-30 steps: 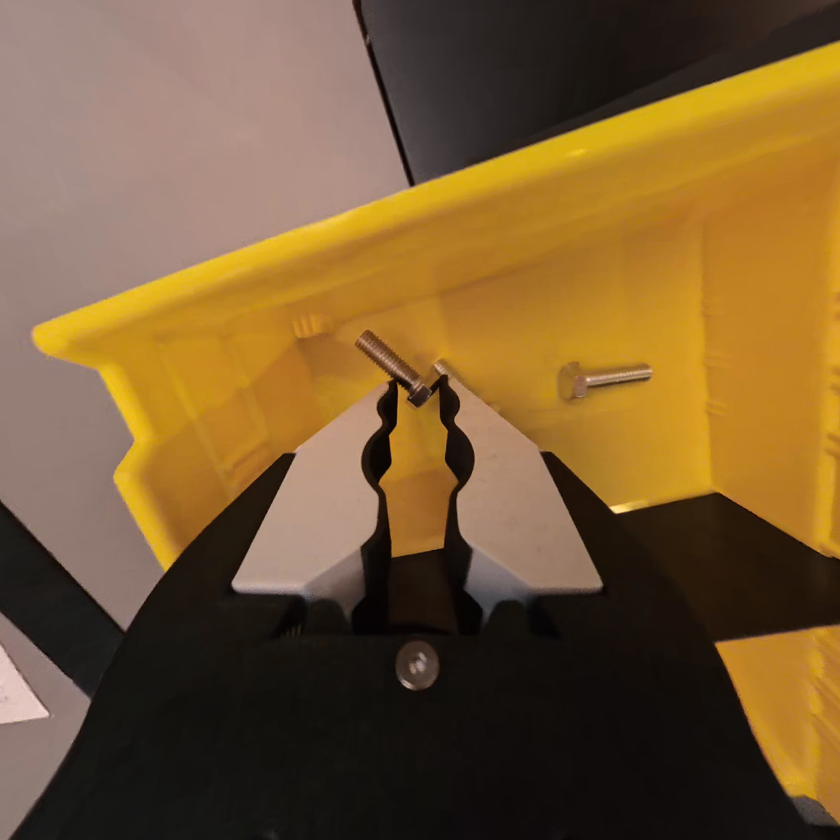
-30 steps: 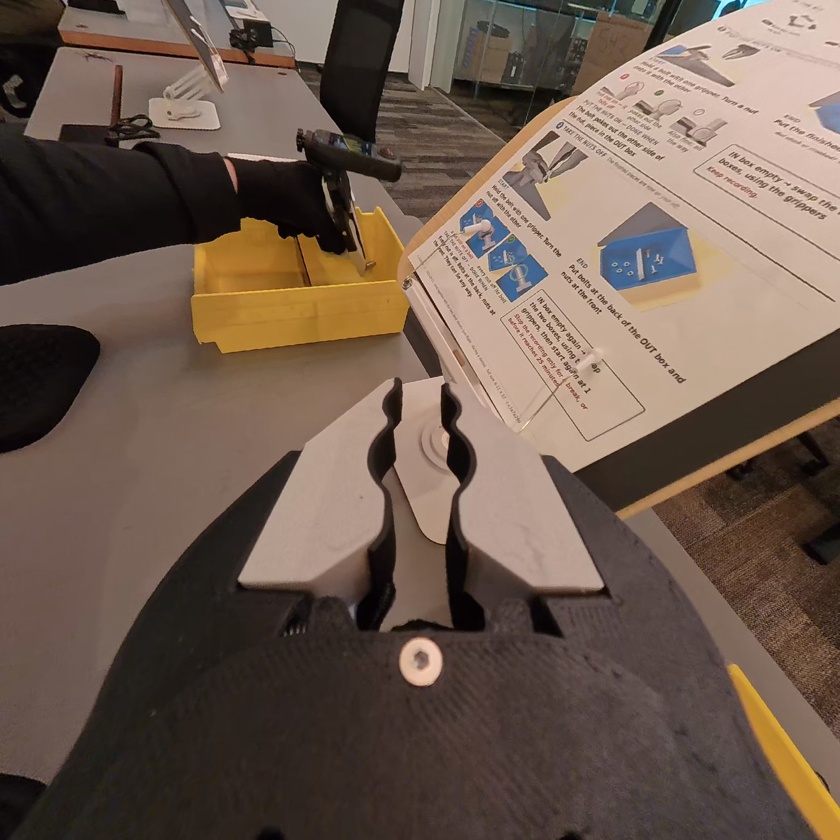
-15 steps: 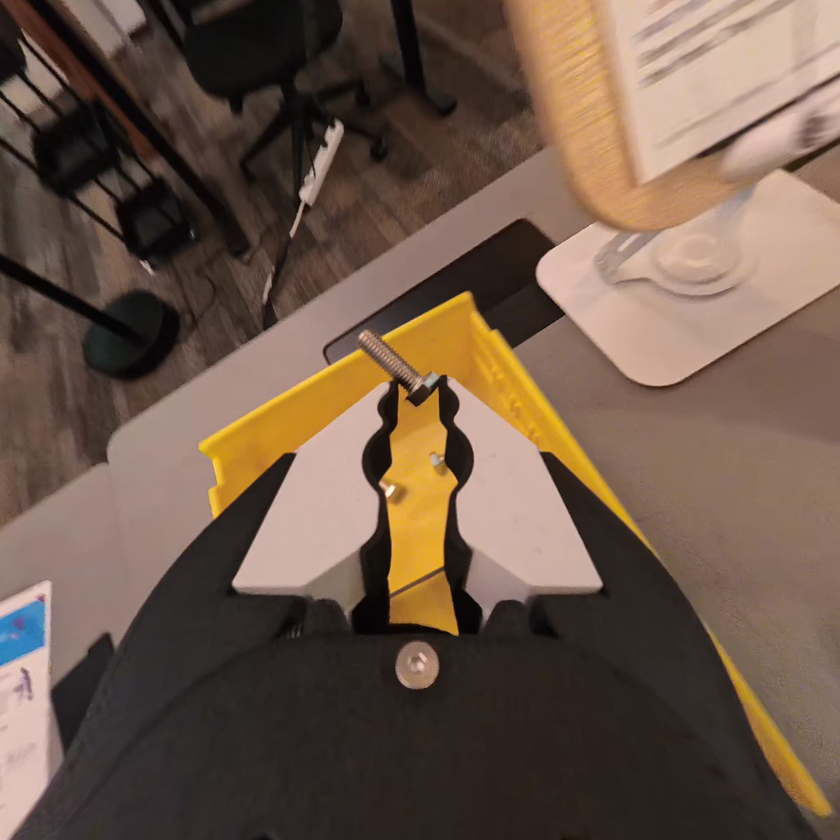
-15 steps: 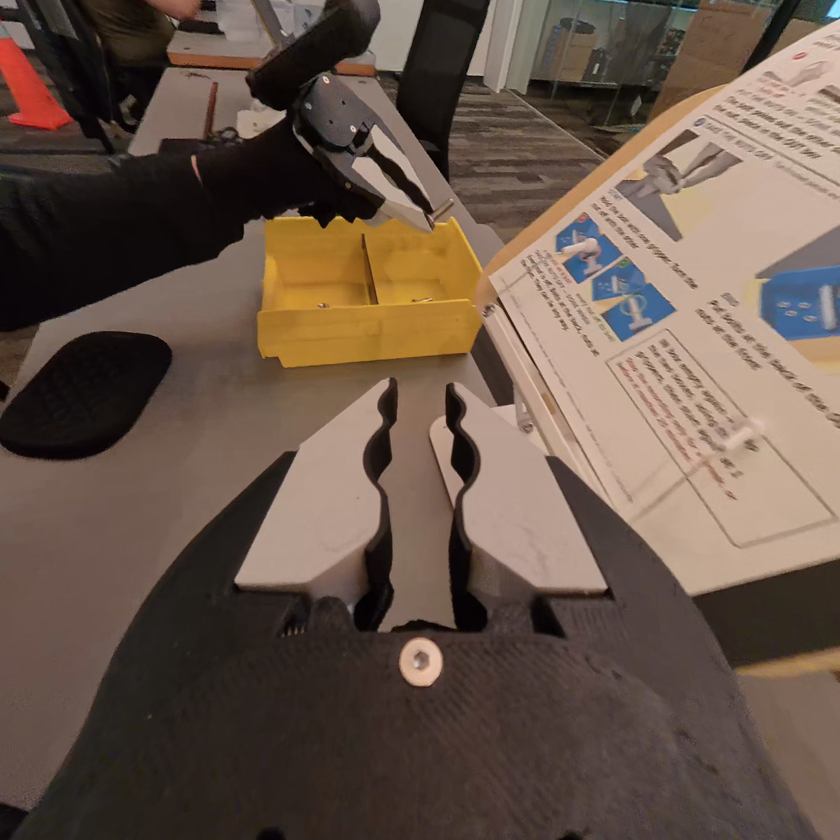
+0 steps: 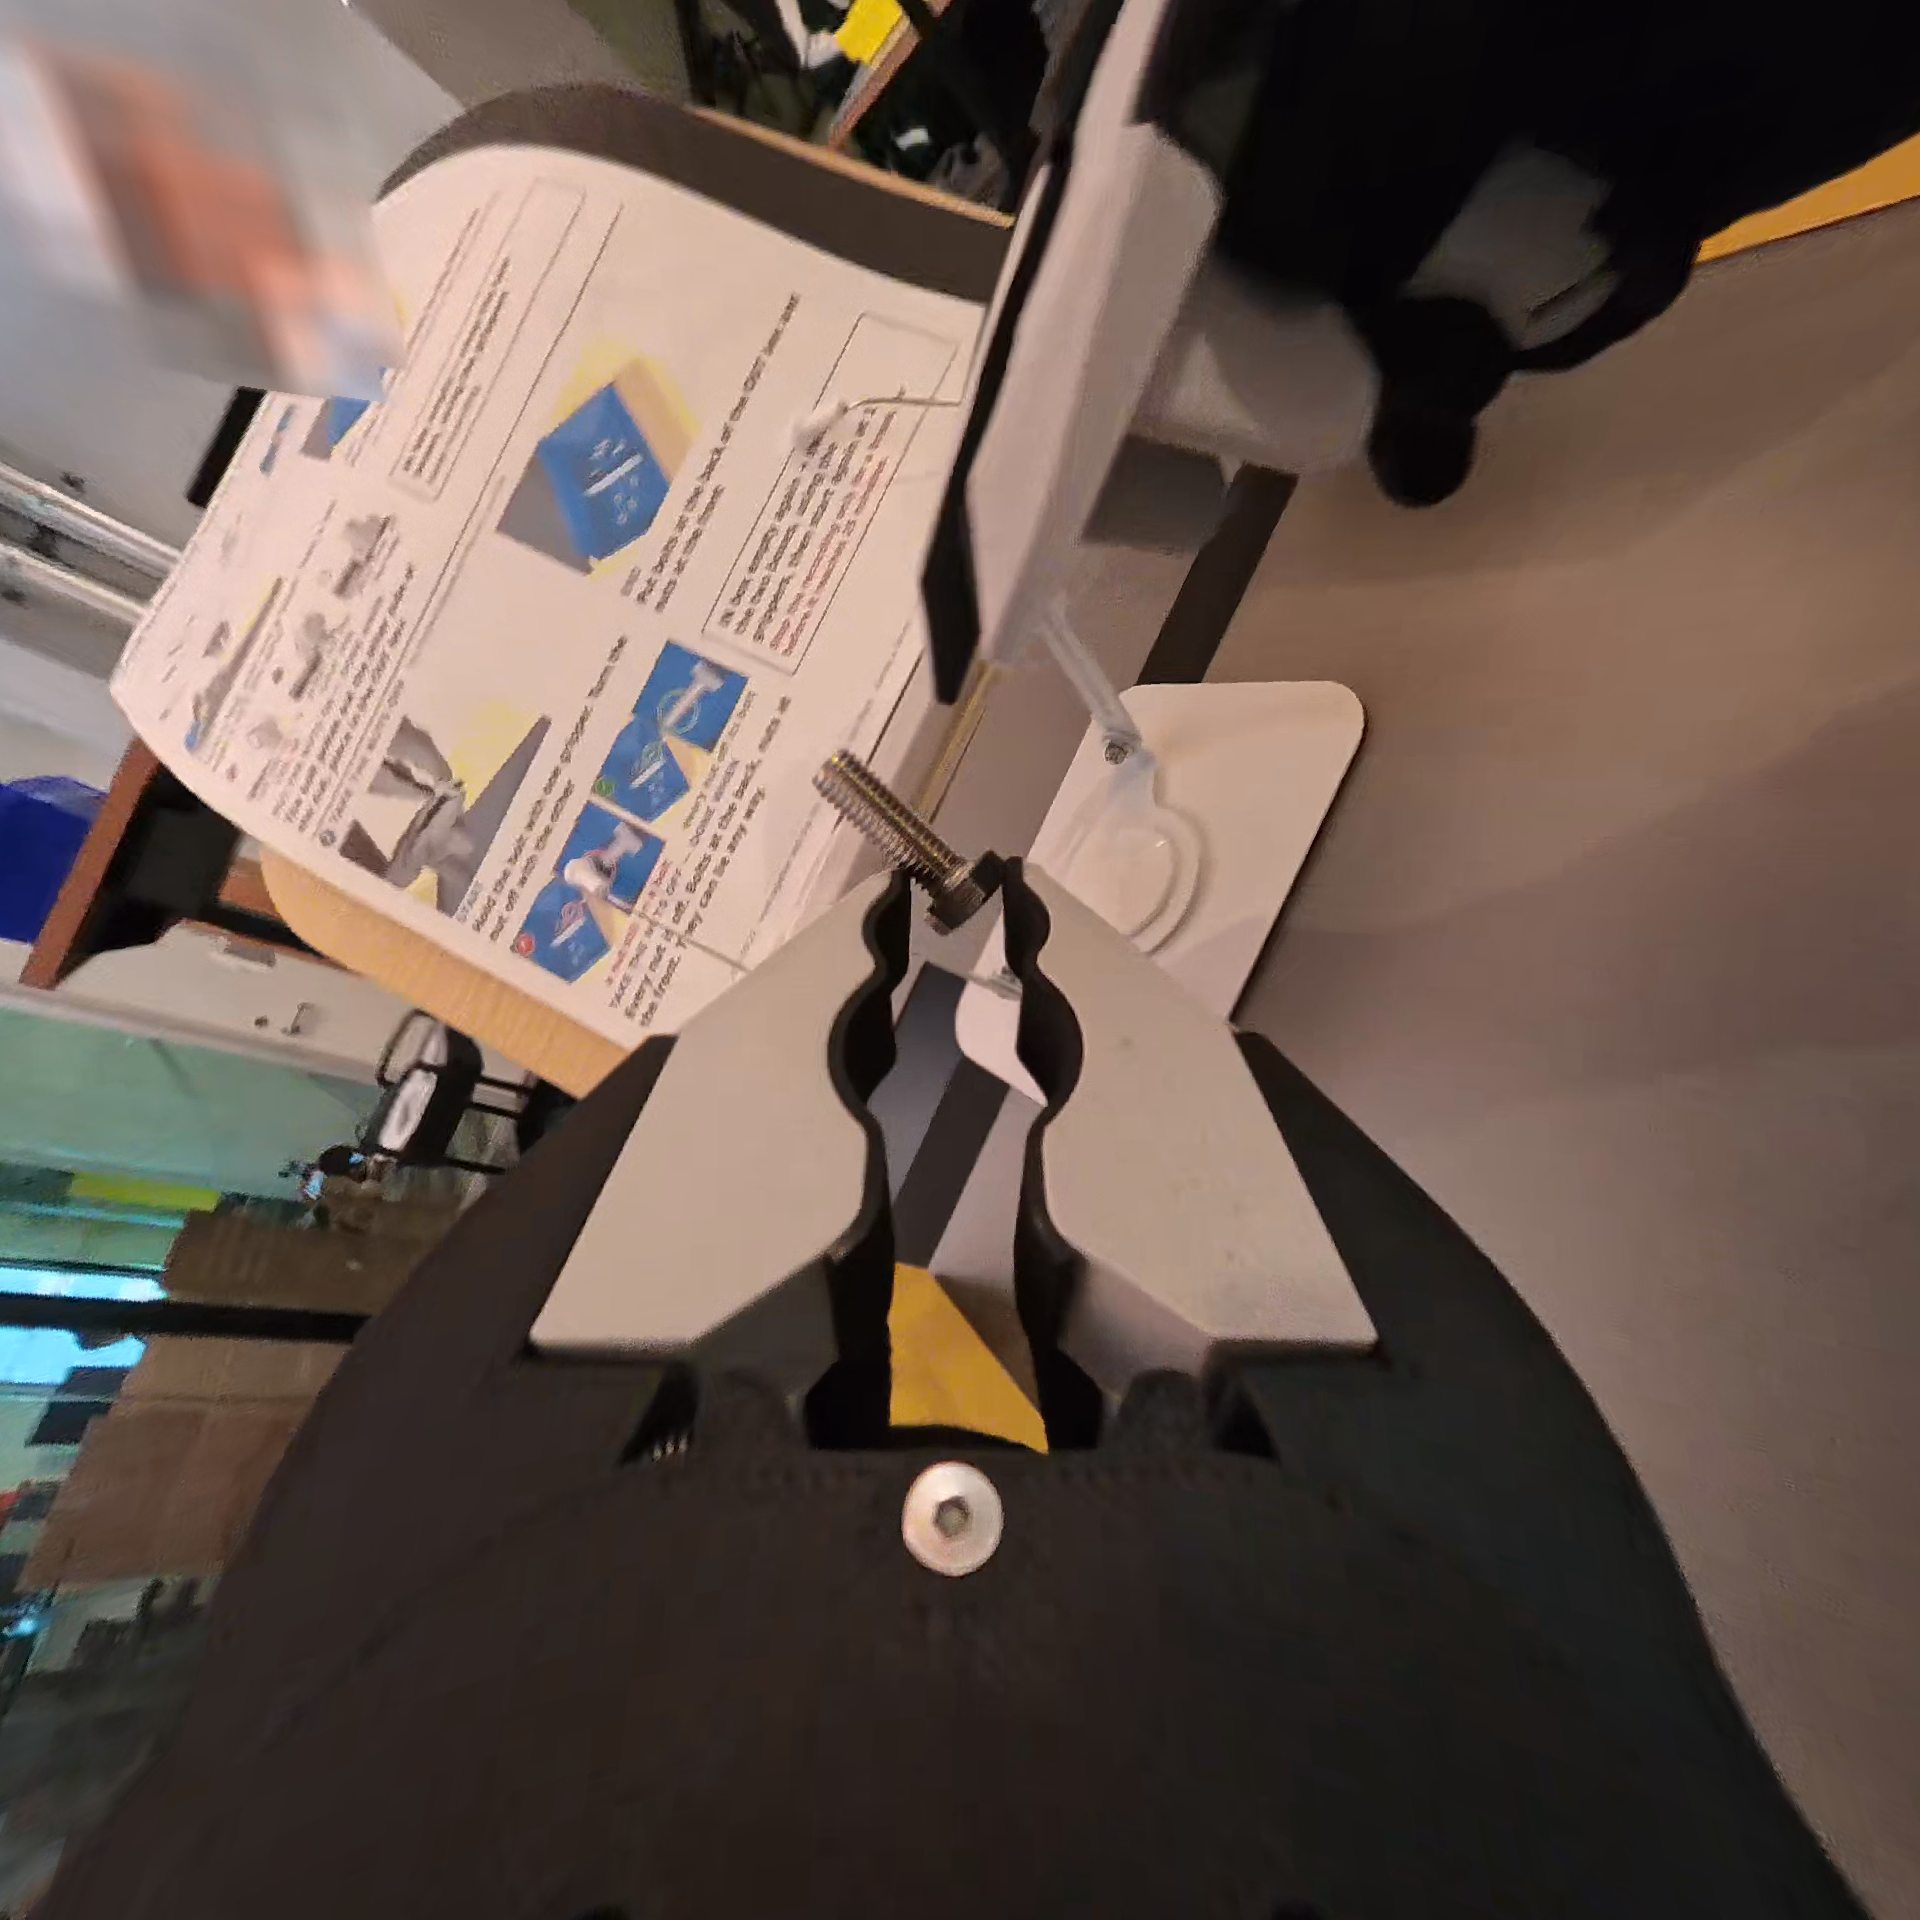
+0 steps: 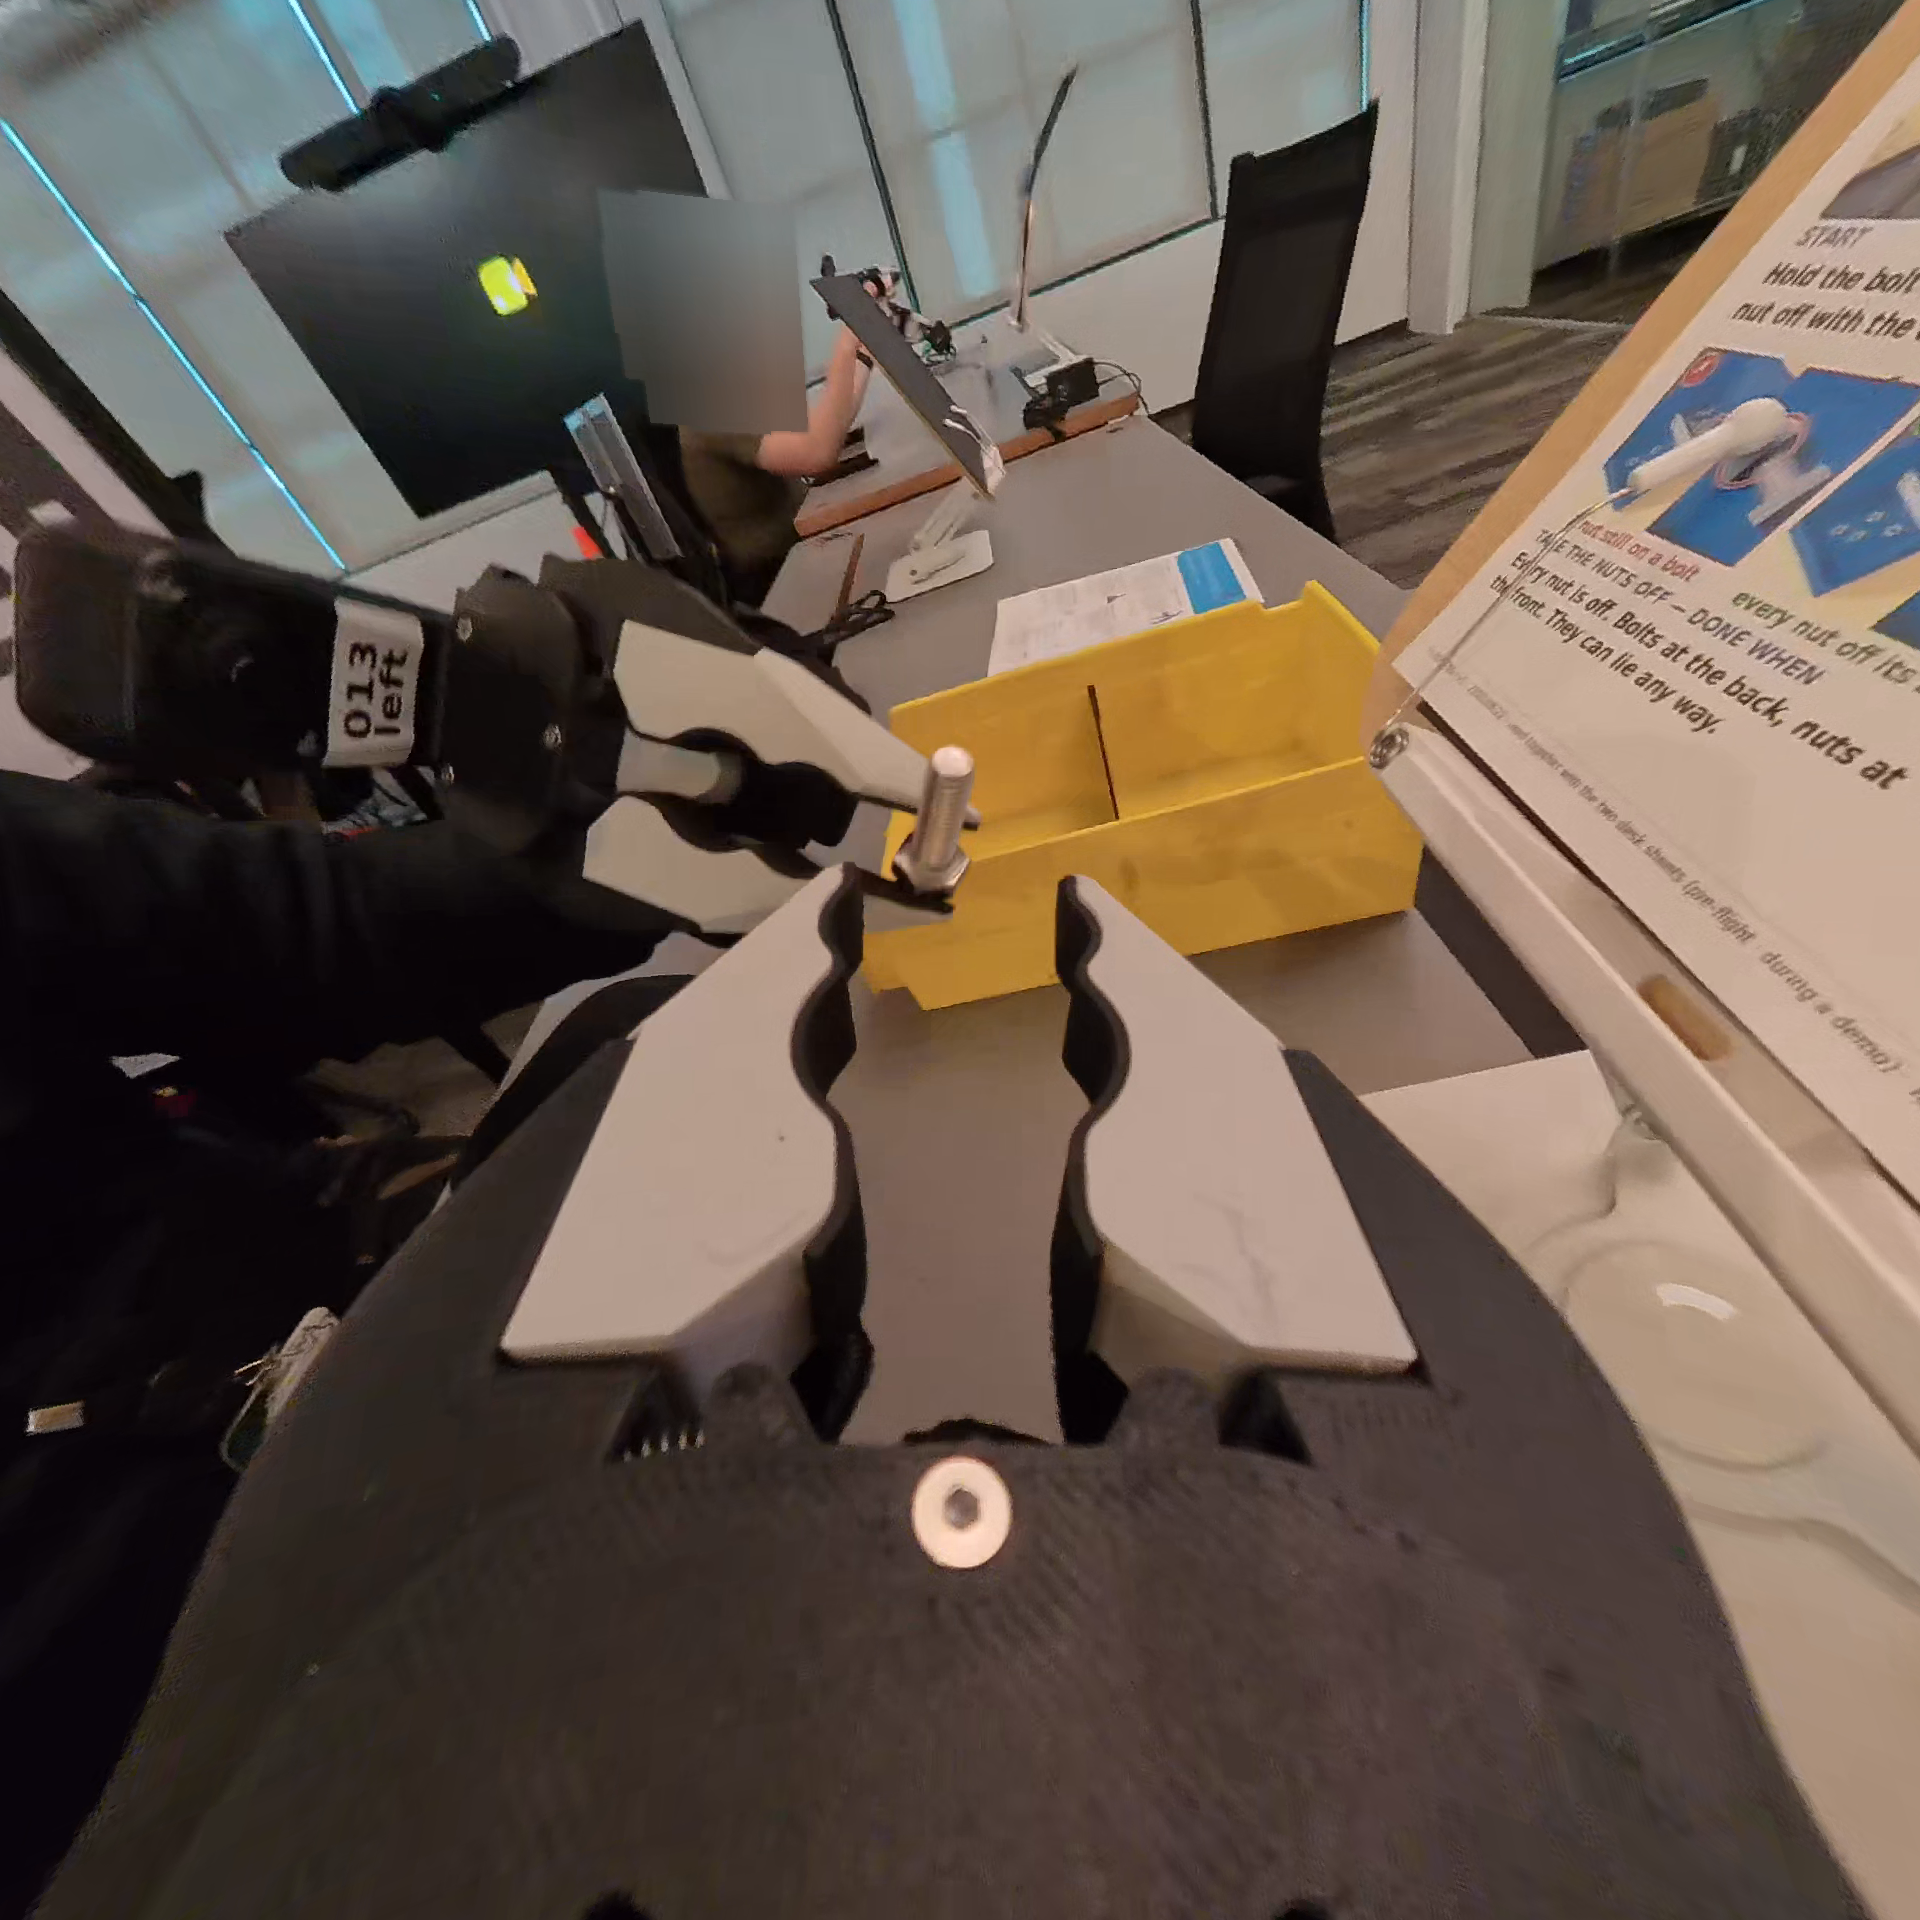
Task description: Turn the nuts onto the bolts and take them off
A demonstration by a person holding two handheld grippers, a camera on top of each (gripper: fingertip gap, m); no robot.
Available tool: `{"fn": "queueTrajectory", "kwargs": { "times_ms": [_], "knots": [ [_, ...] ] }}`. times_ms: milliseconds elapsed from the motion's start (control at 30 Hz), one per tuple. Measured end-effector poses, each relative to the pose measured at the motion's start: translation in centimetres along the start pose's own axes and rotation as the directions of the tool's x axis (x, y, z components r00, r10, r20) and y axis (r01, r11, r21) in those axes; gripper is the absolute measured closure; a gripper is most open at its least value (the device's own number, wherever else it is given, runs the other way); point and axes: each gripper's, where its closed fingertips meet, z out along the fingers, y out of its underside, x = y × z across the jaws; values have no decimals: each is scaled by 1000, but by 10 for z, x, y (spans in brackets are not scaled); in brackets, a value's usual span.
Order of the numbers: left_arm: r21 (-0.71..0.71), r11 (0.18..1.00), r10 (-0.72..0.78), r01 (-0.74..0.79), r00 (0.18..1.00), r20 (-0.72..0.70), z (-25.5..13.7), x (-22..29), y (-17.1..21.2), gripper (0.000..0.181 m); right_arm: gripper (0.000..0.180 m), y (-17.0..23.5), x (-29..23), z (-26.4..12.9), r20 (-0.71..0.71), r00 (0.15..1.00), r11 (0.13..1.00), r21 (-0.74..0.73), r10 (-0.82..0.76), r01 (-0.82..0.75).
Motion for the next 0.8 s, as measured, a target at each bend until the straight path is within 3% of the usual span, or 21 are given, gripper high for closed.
{"fn": "queueTrajectory", "kwargs": {
  "times_ms": [133, 267, 567, 800],
  "knots": [
    [31, 997, 66, -66, 998, -17, 2, 17, -9, 164, 147, 6, -8, 5, 74, 997, 1000, -10, 8, -8],
    [49, 993, 107, -106, 994, -11, 3, 24, -13, 164, 172, 13, -12, 11, 98, 995, 999, -36, 9, -6],
    [57, 995, 90, -88, 995, -39, 0, 26, -6, 165, 172, 18, -15, 15, 73, 995, 996, -63, -64, 69],
    [-71, 997, 22, -28, 996, -88, -19, 23, 44, 160, 172, 85, 9, 38, 71, 994, 955, -280, -85, 102]
  ]
}}
